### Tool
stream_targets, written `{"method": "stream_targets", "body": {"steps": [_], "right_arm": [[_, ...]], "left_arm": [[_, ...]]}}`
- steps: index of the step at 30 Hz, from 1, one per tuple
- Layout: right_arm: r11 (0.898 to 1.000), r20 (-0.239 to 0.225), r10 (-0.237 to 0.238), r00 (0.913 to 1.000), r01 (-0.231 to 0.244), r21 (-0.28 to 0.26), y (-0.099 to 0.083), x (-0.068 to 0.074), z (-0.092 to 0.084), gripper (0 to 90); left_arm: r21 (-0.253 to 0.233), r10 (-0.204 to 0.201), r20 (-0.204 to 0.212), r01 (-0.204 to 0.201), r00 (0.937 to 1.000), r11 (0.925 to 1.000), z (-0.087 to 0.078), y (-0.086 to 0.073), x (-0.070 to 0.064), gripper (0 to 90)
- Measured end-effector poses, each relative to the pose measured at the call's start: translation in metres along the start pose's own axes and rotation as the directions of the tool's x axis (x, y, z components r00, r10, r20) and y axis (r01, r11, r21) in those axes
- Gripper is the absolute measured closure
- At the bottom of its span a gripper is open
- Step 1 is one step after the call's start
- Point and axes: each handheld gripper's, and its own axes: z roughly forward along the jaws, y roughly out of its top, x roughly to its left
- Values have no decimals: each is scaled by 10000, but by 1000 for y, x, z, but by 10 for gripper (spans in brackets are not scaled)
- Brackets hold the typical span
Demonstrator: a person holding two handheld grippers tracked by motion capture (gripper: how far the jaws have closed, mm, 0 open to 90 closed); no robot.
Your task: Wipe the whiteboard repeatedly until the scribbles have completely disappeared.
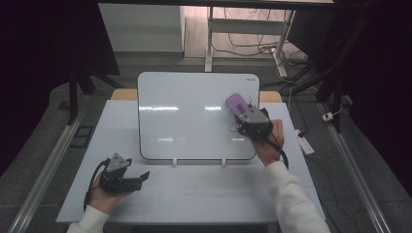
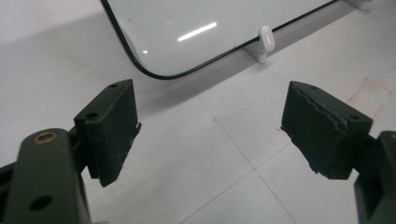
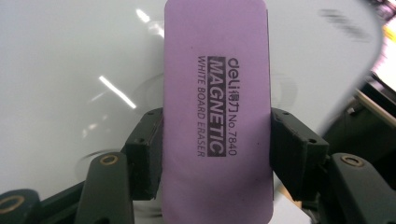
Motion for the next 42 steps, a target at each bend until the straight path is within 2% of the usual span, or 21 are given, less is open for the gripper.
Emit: {"method": "stream_targets", "body": {"steps": [1,2,3,5,8,10,12,13,14,15,16,17,18,21,25,29,33,36,38,40,42], "right_arm": [[9990,245,437,9987,-436,-18,3,-15,2,405],[9990,245,437,9987,-436,-18,3,-15,2,405],[9968,489,795,9956,-794,-31,7,-28,3,405],[9951,623,991,9931,-988,-72,10,-37,4,405],[9937,601,1118,9919,-1117,-47,12,-41,6,405],[9958,558,912,9943,-911,-52,13,-37,7,405],[9991,79,417,9991,-417,-16,14,-19,7,405],[9991,79,417,9991,-417,-16,14,-19,7,405],[9999,-165,-101,9998,101,5,13,0,7,405],[9999,-165,-101,9998,101,5,13,0,7,405],[9990,-363,-440,9984,440,6,10,16,5,406],[9990,-363,-440,9984,440,6,10,16,5,406],[9981,-568,-615,9965,615,-14,5,28,2,406],[9962,-759,-860,9934,868,70,-4,39,-2,405],[9960,-870,-849,9926,868,194,-11,37,-7,405],[9982,-626,-562,9965,575,191,-12,27,-7,405],[9997,-136,-175,9998,178,168,-7,8,-4,405],[9998,-153,128,9998,-126,123,-5,4,-2,405],[9999,-94,57,9999,-56,129,-6,7,-3,405],[9998,-311,-49,9995,54,185,-9,14,-5,405],[9989,-573,-375,9977,390,265,-18,31,-10,405]], "left_arm": [[-2,-12,-9,12,10000,10000,0,0,0,198],[-11,-33,22,33,10000,10000,0,0,1,198],[9,-51,17,51,10000,10000,1,0,1,198],[33,-39,24,39,10000,10000,1,0,1,198],[31,-28,-4,28,10000,10000,1,0,1,198],[24,-32,-8,32,10000,10000,1,0,1,198],[33,-42,-3,42,10000,10000,1,0,1,198],[42,-47,-3,47,10000,10000,1,0,1,198],[49,-48,-5,48,10000,10000,2,0,1,198],[49,-43,-5,43,10000,10000,1,0,1,198],[30,-32,-11,32,10000,10000,1,0,0,198],[30,-32,-11,32,10000,10000,1,0,0,198],[28,-41,-12,41,10000,10000,1,0,1,198],[41,-28,7,28,10000,10000,1,0,1,198],[10,-17,14,17,10000,10000,1,0,0,198],[15,-8,15,8,10000,10000,1,0,-1,198],[37,16,14,-16,10000,10000,2,0,-1,198],[49,3,6,-3,10000,10000,2,0,-1,198],[27,-14,2,14,10000,10000,1,0,0,198],[30,-23,-8,23,10000,10000,1,0,0,198],[33,-26,-5,26,10000,10000,1,0,0,198]]}}
